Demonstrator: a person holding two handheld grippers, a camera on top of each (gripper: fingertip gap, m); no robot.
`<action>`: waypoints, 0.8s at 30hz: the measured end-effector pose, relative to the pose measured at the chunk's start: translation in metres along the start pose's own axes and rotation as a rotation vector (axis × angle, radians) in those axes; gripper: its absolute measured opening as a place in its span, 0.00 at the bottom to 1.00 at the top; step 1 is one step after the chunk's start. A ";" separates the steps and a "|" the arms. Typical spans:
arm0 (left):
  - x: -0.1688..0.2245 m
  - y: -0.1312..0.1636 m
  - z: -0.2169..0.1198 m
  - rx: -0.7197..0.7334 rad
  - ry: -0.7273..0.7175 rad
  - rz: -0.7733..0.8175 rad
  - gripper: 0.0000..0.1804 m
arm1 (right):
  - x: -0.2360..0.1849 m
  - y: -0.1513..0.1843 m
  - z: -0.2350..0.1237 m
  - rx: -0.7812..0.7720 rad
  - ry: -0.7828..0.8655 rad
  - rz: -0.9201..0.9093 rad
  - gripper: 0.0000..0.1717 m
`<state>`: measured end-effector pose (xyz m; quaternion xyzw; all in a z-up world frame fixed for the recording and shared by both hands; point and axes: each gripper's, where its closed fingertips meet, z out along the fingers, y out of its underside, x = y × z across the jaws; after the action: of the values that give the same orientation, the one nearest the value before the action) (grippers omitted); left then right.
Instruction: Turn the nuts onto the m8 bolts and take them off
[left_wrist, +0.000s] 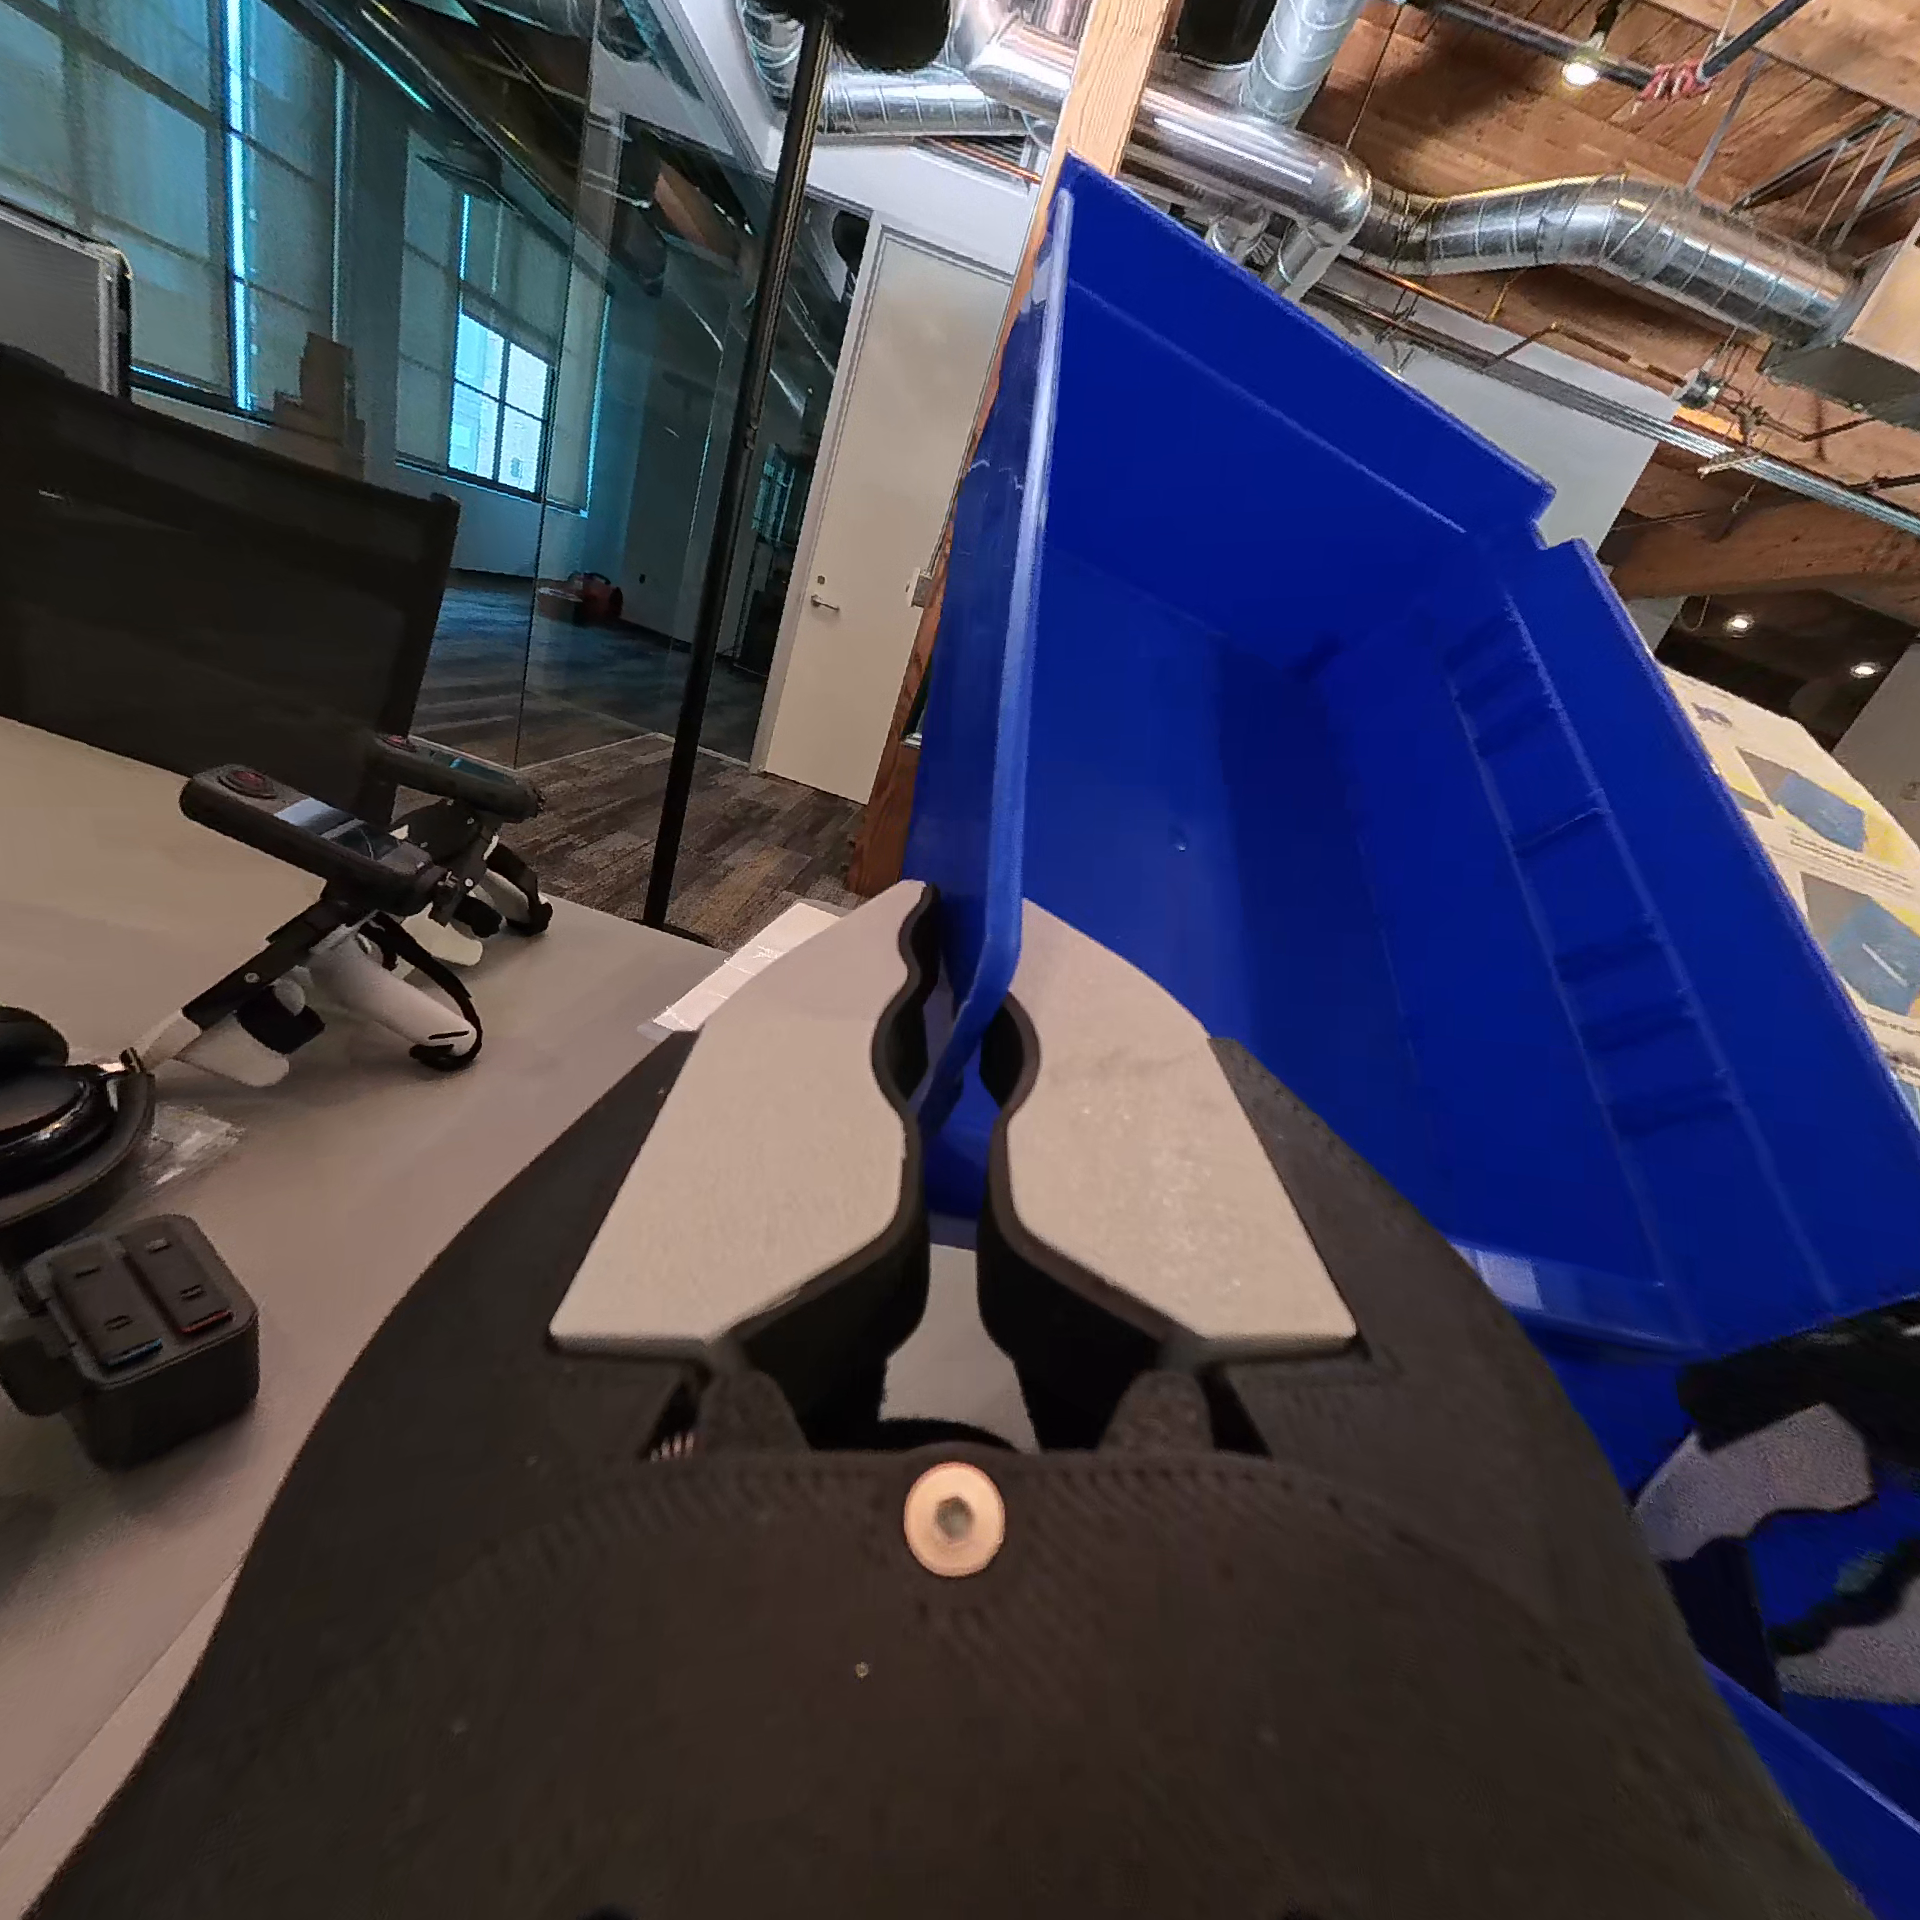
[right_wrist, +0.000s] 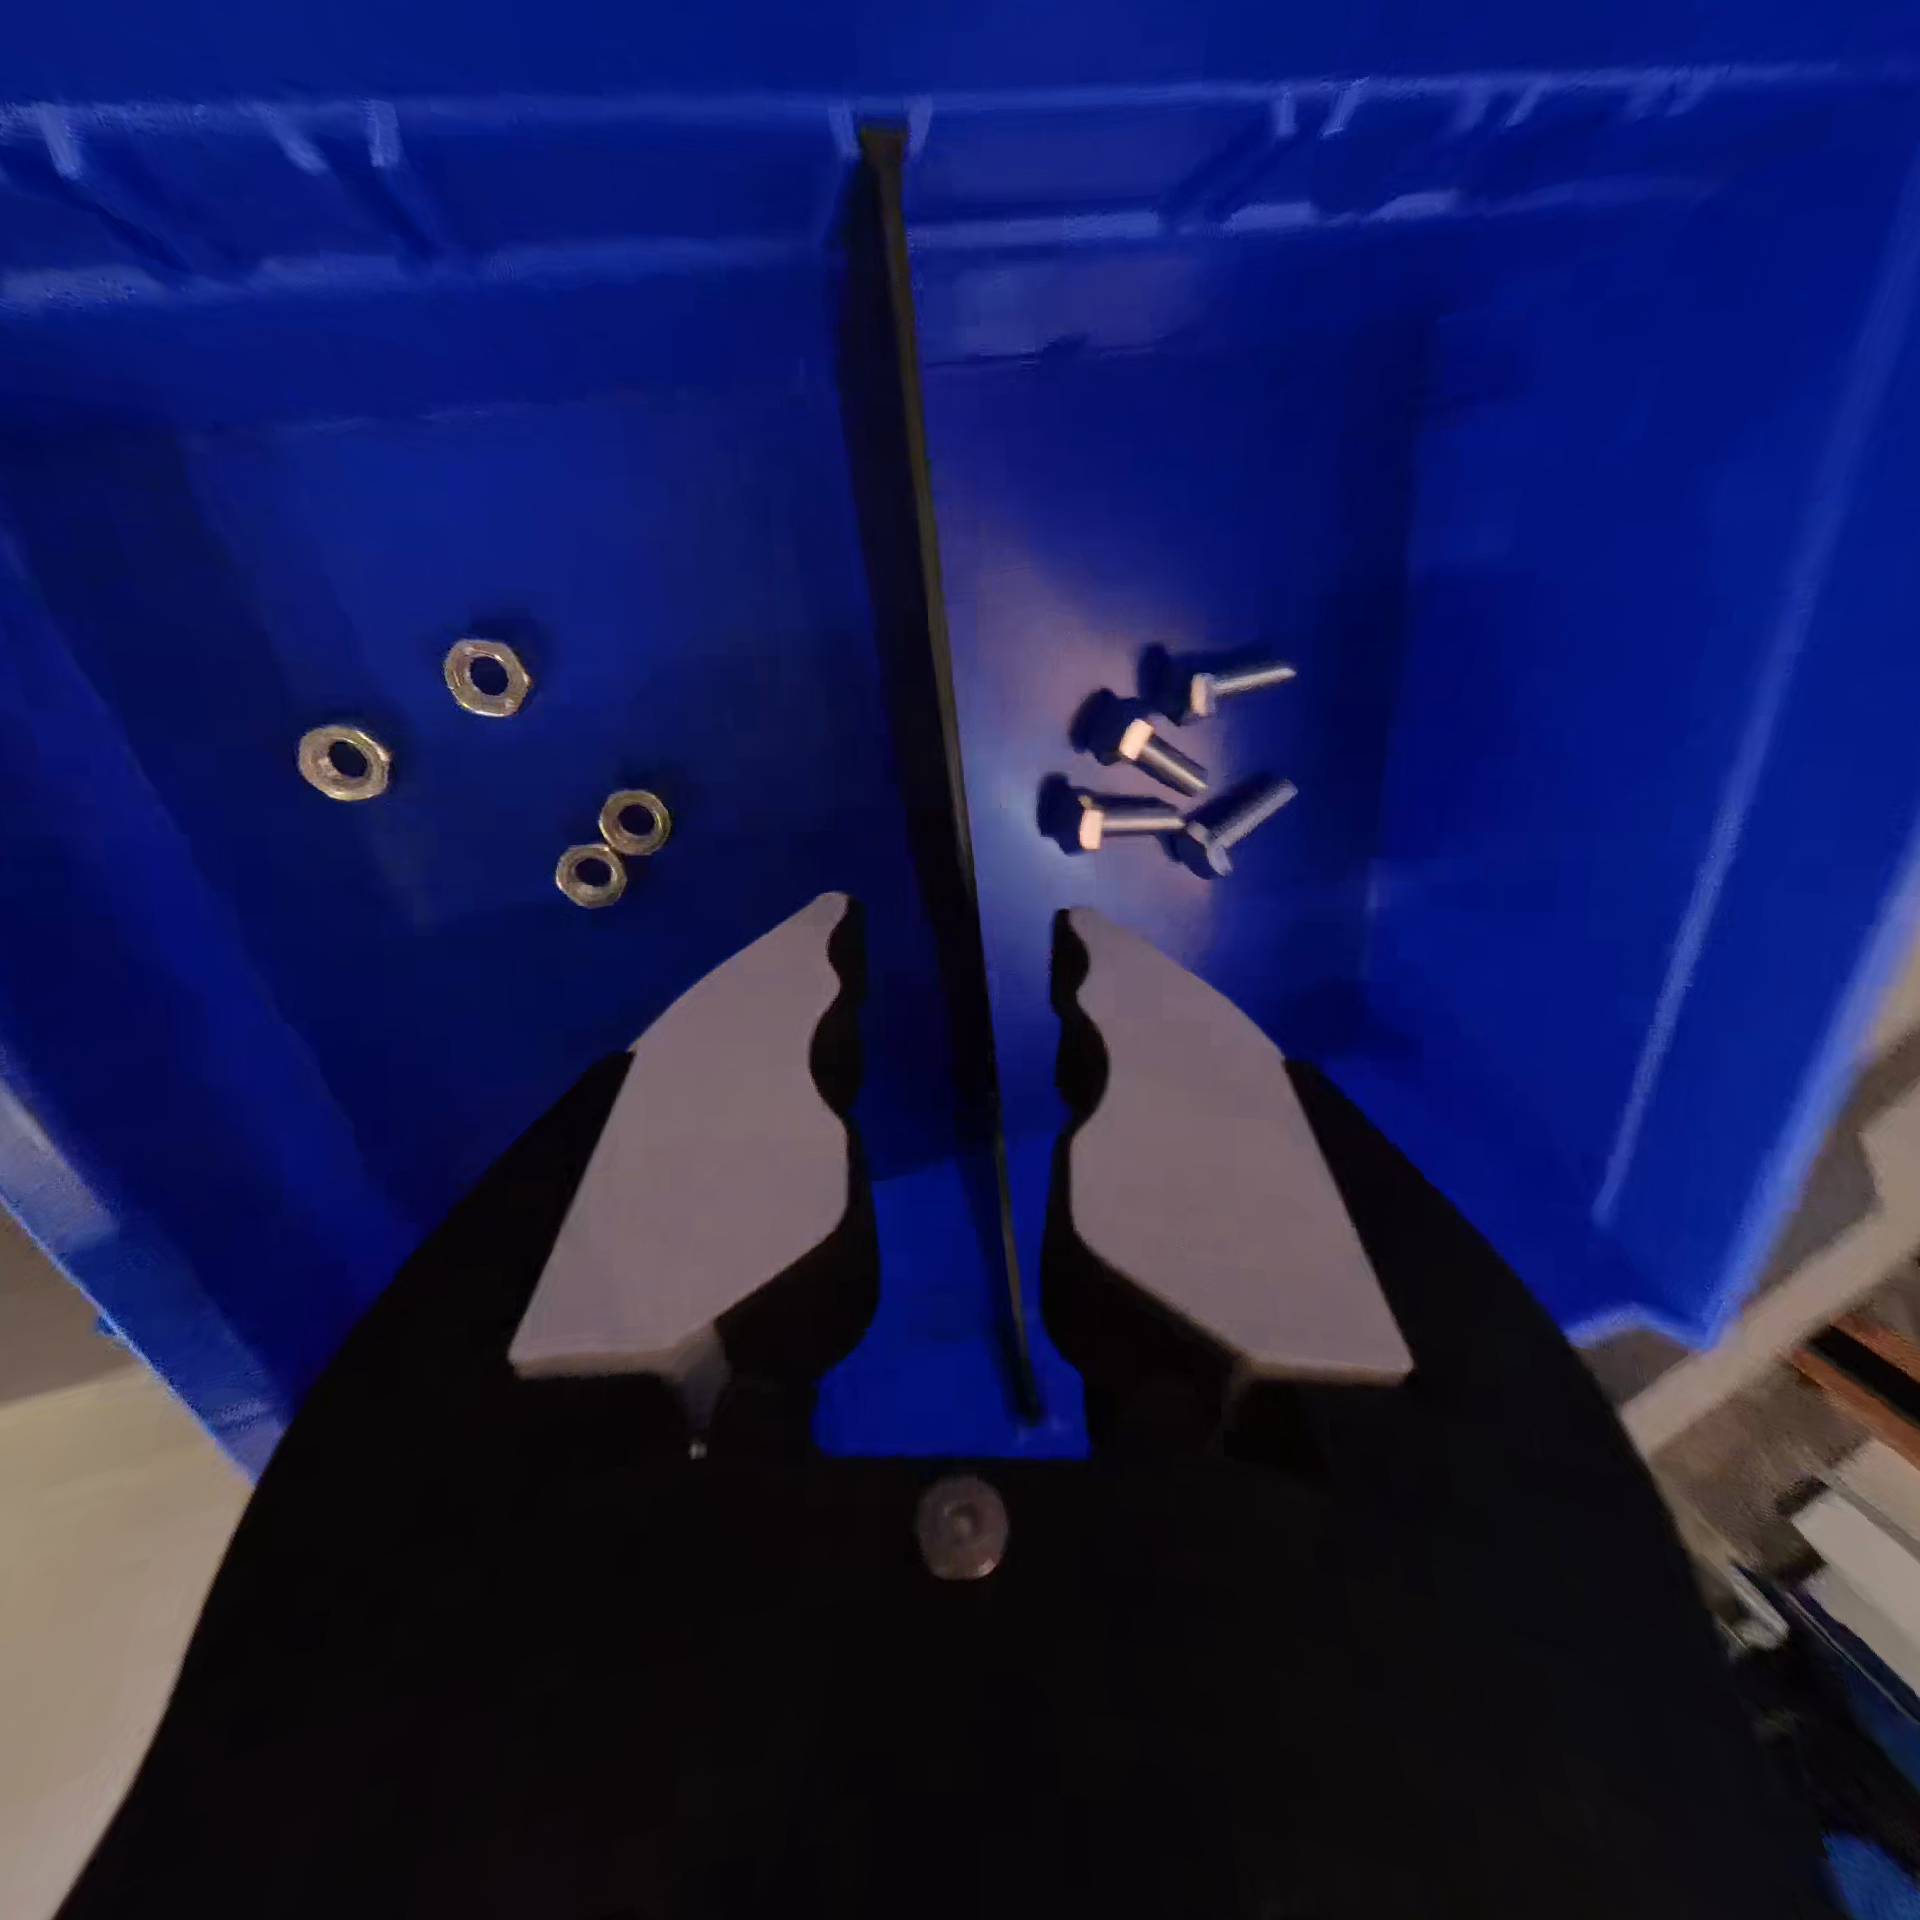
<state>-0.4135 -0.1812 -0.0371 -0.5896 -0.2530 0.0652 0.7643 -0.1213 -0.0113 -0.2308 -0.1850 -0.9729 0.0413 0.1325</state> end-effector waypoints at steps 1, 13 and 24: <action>0.000 -0.001 0.000 -0.001 0.003 0.003 0.03 | -0.002 -0.003 0.006 0.002 -0.045 -0.005 0.12; -0.019 -0.019 -0.012 0.056 -0.064 0.052 0.03 | 0.065 -0.002 0.030 -0.039 -0.117 0.333 0.03; -0.043 -0.027 -0.019 0.077 -0.088 0.027 0.03 | 0.194 0.043 0.057 -0.077 -0.065 0.645 0.03</action>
<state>-0.4471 -0.2230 -0.0281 -0.5598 -0.2757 0.1112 0.7734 -0.2960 0.0991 -0.2437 -0.4871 -0.8687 0.0503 0.0744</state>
